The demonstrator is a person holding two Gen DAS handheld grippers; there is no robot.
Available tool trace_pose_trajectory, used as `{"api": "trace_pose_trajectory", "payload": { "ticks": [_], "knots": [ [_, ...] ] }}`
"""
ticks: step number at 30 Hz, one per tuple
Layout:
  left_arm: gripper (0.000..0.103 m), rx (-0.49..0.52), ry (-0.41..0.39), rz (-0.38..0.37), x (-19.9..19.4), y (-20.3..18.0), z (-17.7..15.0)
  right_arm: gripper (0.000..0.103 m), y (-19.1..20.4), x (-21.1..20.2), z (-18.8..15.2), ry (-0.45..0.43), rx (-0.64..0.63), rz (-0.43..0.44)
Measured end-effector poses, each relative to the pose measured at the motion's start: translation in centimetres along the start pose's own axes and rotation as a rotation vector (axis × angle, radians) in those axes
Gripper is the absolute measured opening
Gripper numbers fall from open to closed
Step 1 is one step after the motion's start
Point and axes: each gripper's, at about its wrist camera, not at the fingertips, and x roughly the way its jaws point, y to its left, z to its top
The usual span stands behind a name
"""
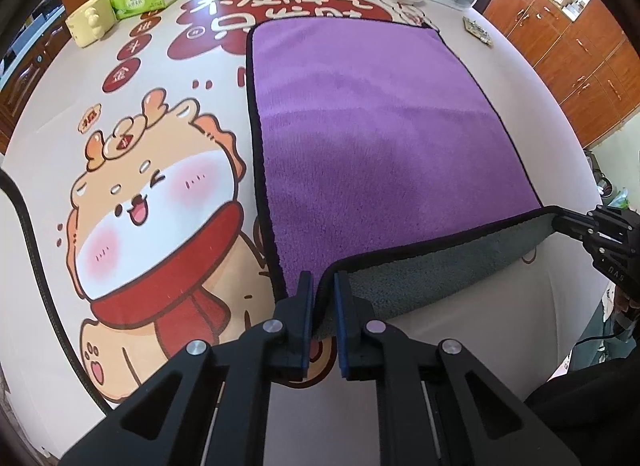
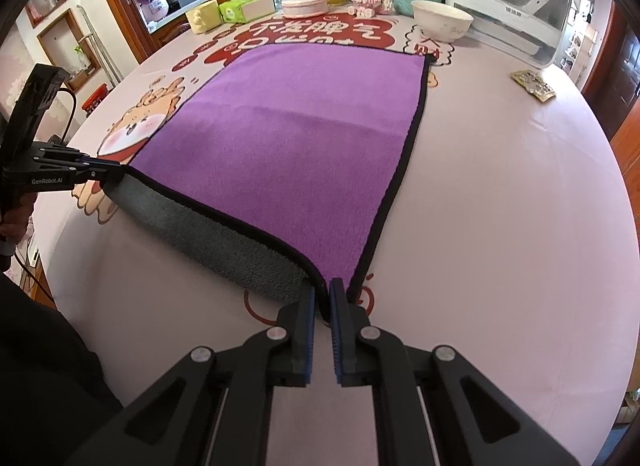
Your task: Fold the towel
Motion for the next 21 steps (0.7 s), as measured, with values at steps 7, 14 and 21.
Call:
{"api": "trace_pose_trajectory", "payload": {
  "ticks": [7, 14, 21],
  "knots": [
    [0.008, 0.037, -0.064, 0.019, -2.8, -0.2, 1.5, 0.007, -0.1, -2.3, 2.0, -0.048, -0.025, -0.023],
    [0.008, 0.099, -0.197, 0.051, -6.4, -0.4, 5.4, 0.007, -0.4, -4.6, 5.4, -0.139, -0.082, -0.079],
    [0.008, 0.134, -0.296, 0.081, -8.8, -0.4, 8.9, 0.007, -1.4, -6.5, 9.6, -0.224, -0.134, -0.125]
  ]
}}
